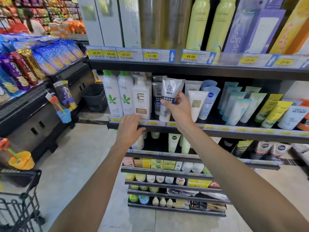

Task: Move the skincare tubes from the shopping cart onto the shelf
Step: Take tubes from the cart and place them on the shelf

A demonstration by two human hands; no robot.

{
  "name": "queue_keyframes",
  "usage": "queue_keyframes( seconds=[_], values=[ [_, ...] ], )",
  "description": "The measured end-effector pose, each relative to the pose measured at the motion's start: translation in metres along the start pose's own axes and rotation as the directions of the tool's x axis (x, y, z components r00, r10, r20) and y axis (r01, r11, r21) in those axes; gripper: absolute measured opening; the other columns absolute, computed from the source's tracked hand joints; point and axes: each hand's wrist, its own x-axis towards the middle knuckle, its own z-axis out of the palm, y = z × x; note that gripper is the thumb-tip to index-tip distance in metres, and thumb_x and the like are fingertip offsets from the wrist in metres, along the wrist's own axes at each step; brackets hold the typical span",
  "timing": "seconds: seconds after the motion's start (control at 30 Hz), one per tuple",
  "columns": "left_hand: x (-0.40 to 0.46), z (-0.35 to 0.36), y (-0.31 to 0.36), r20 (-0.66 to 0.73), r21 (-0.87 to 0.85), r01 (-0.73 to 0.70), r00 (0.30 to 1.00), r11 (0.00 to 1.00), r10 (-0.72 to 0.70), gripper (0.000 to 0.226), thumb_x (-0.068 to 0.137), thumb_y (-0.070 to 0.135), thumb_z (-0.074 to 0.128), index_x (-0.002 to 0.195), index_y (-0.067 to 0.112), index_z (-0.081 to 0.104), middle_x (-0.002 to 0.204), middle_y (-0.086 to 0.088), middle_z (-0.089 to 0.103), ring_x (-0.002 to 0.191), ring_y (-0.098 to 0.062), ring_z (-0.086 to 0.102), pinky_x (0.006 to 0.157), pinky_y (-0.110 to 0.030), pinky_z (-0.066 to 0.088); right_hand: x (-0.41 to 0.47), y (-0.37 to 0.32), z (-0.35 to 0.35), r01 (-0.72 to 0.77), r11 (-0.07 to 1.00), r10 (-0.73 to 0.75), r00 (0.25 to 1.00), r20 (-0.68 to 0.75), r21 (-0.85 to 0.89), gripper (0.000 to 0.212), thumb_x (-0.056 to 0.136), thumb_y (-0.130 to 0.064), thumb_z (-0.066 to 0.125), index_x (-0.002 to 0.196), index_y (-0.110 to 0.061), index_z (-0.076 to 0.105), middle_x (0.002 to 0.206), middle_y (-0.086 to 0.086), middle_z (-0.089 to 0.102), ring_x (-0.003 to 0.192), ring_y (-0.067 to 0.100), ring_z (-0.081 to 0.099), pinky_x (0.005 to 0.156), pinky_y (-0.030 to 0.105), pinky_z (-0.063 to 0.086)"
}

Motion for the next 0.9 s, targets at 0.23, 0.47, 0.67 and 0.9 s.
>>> queue_keyframes(
  seconds=[0.23, 0.47, 0.67, 0.9],
  values=[
    [-0.001, 0.002, -0.002, -0.006, -0.047, 0.009, 1.000, 0.999, -0.010, 0.048, 0.088, 0.041, 0.075, 0.128, 0.017, 0.063, 0.119, 0.000, 0.067, 0.116, -0.025, 0.056, 0.109, -0.041, 0.037, 0.028, 0.019, 0.014, 0.013, 0.988, -0.016, 1.000, -0.017, -0.153, 0.040, 0.078, -0.020, 0.089, 0.108, -0.027, 0.064, 0.107, -0.005, 0.074, 0.100, 0.011, 0.070, 0.095, 0.041, 0.058],
    [-0.002, 0.005, -0.001, -0.040, -0.052, 0.020, 0.999, 0.998, -0.022, 0.047, 0.087, 0.038, 0.077, 0.127, 0.018, 0.064, 0.118, 0.000, 0.068, 0.115, -0.024, 0.056, 0.109, -0.040, 0.035, 0.032, 0.042, 0.020, -0.031, 0.964, 0.043, 0.998, 0.039, -0.264, 0.047, 0.076, -0.019, 0.091, 0.116, -0.024, 0.066, 0.116, -0.002, 0.074, 0.108, 0.016, 0.069, 0.099, 0.044, 0.057],
    [-0.001, 0.008, -0.002, -0.049, -0.032, 0.025, 0.998, 0.999, -0.027, 0.045, 0.087, 0.039, 0.077, 0.125, 0.018, 0.064, 0.116, 0.000, 0.067, 0.113, -0.023, 0.057, 0.109, -0.040, 0.037, 0.031, 0.042, 0.025, -0.023, 0.957, 0.041, 0.998, 0.057, -0.288, 0.046, 0.079, -0.021, 0.088, 0.119, -0.018, 0.067, 0.116, -0.002, 0.074, 0.110, 0.016, 0.068, 0.100, 0.041, 0.056],
    [-0.001, 0.007, 0.001, -0.027, -0.031, 0.055, 0.998, 0.998, -0.056, 0.047, 0.089, 0.042, 0.075, 0.128, 0.020, 0.063, 0.120, 0.001, 0.067, 0.117, -0.022, 0.055, 0.111, -0.039, 0.035, 0.027, 0.040, 0.022, -0.029, 0.958, 0.050, 0.996, 0.069, -0.286, 0.046, 0.081, -0.021, 0.087, 0.122, -0.018, 0.067, 0.118, -0.001, 0.073, 0.109, 0.015, 0.067, 0.099, 0.037, 0.056]
  ],
)
